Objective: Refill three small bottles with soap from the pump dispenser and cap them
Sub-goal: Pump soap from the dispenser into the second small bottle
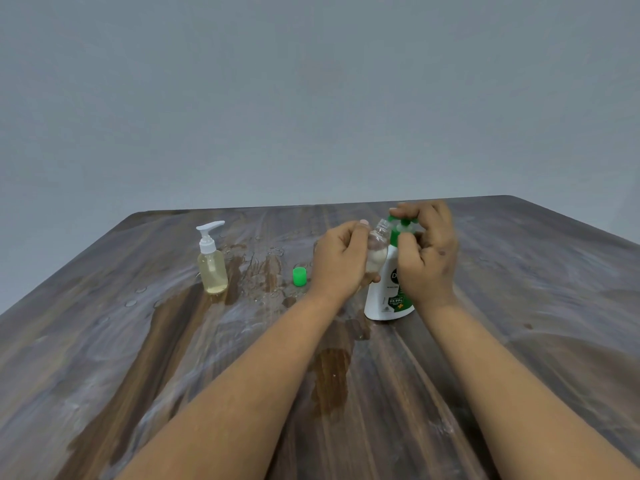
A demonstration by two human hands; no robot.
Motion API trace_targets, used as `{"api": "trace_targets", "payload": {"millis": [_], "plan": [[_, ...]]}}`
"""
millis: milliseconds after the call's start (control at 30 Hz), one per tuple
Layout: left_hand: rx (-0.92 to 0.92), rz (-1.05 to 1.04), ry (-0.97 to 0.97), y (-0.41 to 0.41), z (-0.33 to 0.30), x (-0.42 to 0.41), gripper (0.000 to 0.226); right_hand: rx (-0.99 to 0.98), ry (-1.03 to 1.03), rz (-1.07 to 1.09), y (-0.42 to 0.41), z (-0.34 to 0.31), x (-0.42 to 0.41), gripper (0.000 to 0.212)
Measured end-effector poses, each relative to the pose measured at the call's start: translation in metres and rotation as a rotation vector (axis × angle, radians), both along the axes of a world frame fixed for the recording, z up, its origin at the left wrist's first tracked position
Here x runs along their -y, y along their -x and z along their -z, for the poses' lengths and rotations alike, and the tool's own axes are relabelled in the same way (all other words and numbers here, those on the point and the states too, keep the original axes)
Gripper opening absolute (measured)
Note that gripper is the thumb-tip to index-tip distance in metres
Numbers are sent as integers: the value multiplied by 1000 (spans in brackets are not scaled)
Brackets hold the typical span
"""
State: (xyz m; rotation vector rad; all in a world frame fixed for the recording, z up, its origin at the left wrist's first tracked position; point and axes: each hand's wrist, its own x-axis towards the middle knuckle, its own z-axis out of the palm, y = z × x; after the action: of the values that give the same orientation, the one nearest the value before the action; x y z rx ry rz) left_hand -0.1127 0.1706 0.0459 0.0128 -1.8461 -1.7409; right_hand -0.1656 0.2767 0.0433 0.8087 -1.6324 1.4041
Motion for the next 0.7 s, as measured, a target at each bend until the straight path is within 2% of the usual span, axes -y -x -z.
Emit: {"api": "trace_targets", "payload": {"millis": [133, 400, 700], "plan": [[-8, -4, 0, 0, 0, 0, 43, -17, 1, -8, -2, 1, 0, 39], [-20, -7, 11, 1, 0, 0, 42, 12, 18, 4, 2, 1, 1, 30], [-12, -6, 9, 0, 1, 0, 43, -25, 10, -12, 1, 1, 0, 37]]}}
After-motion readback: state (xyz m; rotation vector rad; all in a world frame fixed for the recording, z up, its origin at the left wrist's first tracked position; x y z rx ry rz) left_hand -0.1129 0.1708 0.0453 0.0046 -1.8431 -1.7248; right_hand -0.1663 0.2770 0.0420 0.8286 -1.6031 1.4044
